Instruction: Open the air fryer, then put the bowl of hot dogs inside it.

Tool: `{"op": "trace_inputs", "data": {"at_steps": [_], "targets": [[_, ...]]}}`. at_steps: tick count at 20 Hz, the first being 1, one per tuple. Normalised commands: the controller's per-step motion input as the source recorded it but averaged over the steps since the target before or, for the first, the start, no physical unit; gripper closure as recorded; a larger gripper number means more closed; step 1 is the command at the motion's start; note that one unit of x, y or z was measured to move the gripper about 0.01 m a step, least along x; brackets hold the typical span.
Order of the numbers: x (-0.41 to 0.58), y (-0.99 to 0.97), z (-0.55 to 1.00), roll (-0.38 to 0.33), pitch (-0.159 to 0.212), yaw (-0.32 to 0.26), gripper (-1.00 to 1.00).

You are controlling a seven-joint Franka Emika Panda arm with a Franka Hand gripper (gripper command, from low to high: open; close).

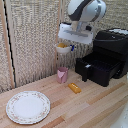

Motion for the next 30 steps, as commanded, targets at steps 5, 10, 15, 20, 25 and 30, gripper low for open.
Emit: {"op": "trace_inputs", "data": {"at_steps": [5,10,15,20,25,30], "targets": [[0.000,-0.44,0.12,0.018,-0.020,-0.259,1.00],[0.000,-0.46,0.01,0.000,-0.034,-0.264,1.00],[-0.010,-0.70,0.00,0.000,0.000,-0.180,1.00],[-0.041,-0.91,0.00,0.003,0.008,-0.096,1.00],[-0.128,-0.98,-0.01,0.046,0.020,-0.046,1.00],[-0.043,-0.81,-0.23,0.064,0.000,-0.020,1.00]]}}
